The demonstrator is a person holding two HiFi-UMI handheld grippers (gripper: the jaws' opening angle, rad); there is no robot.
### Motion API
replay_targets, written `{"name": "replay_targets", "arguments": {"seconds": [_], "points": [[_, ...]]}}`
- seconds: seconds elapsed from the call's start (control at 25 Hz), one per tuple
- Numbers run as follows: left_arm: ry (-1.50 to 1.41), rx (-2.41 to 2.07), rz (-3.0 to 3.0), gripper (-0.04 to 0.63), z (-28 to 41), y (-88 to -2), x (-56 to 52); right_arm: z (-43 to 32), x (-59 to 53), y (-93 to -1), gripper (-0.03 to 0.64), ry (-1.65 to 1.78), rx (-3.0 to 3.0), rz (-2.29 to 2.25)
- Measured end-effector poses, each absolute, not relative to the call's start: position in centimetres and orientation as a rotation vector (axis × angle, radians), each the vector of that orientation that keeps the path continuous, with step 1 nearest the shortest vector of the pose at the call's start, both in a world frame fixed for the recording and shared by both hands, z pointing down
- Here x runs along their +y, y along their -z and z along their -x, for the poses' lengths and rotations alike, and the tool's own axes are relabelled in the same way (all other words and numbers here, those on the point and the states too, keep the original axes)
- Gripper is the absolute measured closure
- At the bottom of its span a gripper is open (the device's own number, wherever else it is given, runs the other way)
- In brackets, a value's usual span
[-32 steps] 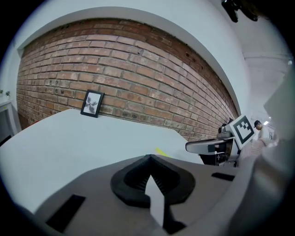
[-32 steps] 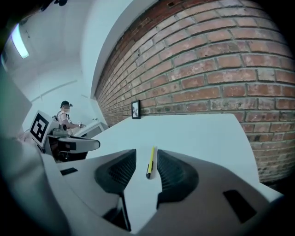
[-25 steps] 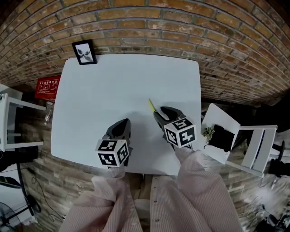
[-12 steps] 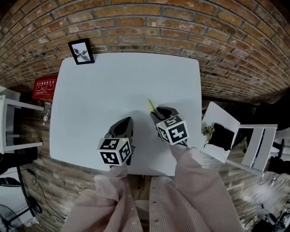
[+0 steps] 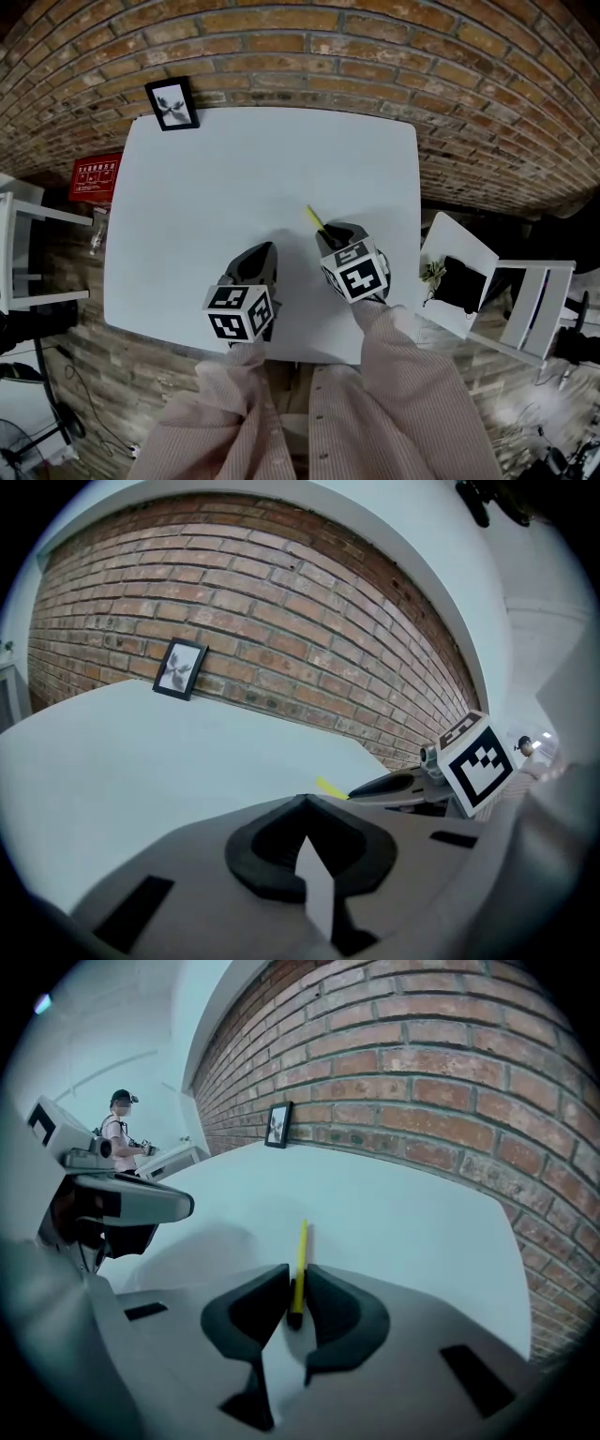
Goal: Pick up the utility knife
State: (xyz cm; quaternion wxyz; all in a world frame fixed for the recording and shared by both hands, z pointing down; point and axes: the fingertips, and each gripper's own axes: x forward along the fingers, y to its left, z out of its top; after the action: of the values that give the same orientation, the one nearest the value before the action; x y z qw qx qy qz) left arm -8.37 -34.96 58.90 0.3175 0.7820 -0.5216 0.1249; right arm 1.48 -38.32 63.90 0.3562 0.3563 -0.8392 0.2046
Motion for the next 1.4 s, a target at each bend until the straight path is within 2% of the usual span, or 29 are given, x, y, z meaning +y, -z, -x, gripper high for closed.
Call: {"name": "replay_targets", "arguments": {"seconds": [0.64,1.4], "points": [[-0.309,-1.364,-2.093,0.601,8.8,-57.5,-34.3,-1.0,-38.1,-61.8,0.566,-0.569,-2.265,-0.971],[-0.242,-1.408,-2.243,0.601,10.4,-50.7,-33.6,-2.7,-35.9,-52.7,0.566,-0.606,-2.582,-1.160]]}}
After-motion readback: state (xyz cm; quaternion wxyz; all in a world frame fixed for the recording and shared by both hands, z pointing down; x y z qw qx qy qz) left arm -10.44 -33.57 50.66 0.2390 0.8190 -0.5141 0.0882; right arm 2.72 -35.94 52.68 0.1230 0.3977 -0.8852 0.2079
